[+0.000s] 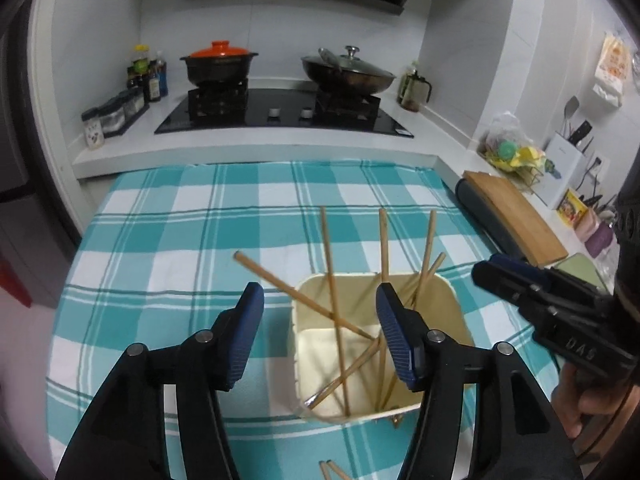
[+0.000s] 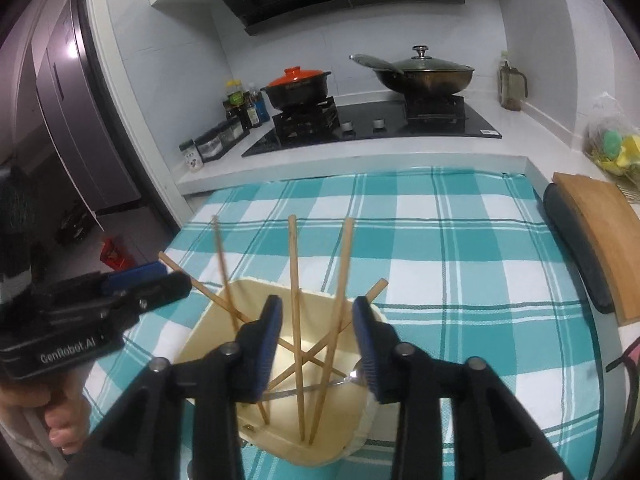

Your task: Organize utensils

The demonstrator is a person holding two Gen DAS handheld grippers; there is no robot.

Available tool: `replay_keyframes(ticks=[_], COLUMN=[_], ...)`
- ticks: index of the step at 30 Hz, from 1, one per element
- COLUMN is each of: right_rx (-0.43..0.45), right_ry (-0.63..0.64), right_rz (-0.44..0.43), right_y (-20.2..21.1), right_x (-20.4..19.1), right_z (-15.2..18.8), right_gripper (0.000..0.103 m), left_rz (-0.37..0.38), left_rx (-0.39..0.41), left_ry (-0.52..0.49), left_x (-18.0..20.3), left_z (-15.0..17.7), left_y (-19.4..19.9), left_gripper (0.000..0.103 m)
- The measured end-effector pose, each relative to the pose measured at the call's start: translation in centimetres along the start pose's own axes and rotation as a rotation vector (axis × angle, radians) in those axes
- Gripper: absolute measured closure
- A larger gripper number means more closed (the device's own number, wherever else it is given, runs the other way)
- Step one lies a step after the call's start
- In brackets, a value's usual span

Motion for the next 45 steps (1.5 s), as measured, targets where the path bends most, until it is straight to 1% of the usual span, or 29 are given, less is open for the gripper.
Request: replay_keyframes(ticks=[2,3,4,5,7,10,13,16,20,22,24,28,31,34,39,42,45], right_rx=[0.036,0.049,0.064,0.076,0.097,0.096,0.079,0.055,0.02,0.004,-0.002,-0.018,-0.035,-0.036,-0.027,-0.008,-0.005], right_ry=[0.014,0.03,0.047,0.065,0.101,0.154,0.205,0.247,0.265,0.242,0.192,0.103,0.104,0.15,0.142,0.174,0.168], right_rz=[0.004,0.007,0.015,0.023,0.036,0.062,0.105,0.143,0.17,0.157,0.144,0.144,0.15,0.187,0.17,0.177,0.169], right_y=[2.1,3.1,4.5,5.9,8.7,12.6,15.6,17.6,18.3,18.2,17.9,17.0,16.6,16.6,16.5,16.7,16.7], right_x=[-0.3,-0.5,-0.7,-0.9,-1.4,-1.8,-1.9,-2.1,-2.6,-2.9,-3.1,-3.2,-3.7,-4.1,-4.6,-5.2,-5.3], right_z=[-0.4,-0.5,-0.6,-0.5,0.0,2.0,5.3,9.7,15.9,19.2,22.4,28.6,32.1,33.9,34.4,34.3,34.5], right_gripper=[0.062,0.062,0.062,0.06,0.059,0.059,0.059,0.059,0.059,0.059,0.059,0.059,0.059,0.059,0.059,0.059,0.059], left_rz=[-0.003,-0.007,-0.012,-0.018,-0.043,-0.069,-0.066,-0.043,-0.02,-0.013,-0.008,-0.039,-0.03,-0.048,-0.074,-0.098,-0.123], left_rx=[0.009,0.017,0.026,0.035,0.047,0.041,0.014,-0.026,-0.069,-0.091,-0.106,-0.126,-0.152,-0.152,-0.153,-0.15,-0.153], left_ry=[-0.018,-0.029,-0.045,-0.065,-0.106,-0.159,-0.163,-0.118,-0.032,0.022,0.06,0.089,0.115,0.132,0.15,0.144,0.132], left_x=[-0.5,-0.8,-1.1,-1.3,-2.0,-2.9,-3.5,-3.4,-2.6,-2.1,-1.5,-0.7,-0.5,-0.6,-0.9,-1.0,-1.0], left_z=[0.6,1.0,1.5,2.1,3.8,7.5,12.1,16.9,23.0,25.6,27.8,31.1,32.4,32.0,30.4,29.6,29.0], left_y=[2.3,3.7,5.2,6.7,9.7,13.4,15.4,15.8,15.1,14.2,13.5,12.4,11.4,10.1,7.1,5.7,4.3], left_gripper=[0.031,0.029,0.023,0.018,0.011,0.008,0.007,0.007,0.007,0.007,0.007,0.007,0.007,0.007,0.007,0.007,0.007])
Point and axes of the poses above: each gripper's, at about its wrist camera, not at the fingertips, and y roughly against the way its jaws point, x to its right, z to its underside, the point moved 8 cm from there along -y, roughly the way its jaws point, and after that the axes turned 2 degrees about -x, right-handed, at the moved point
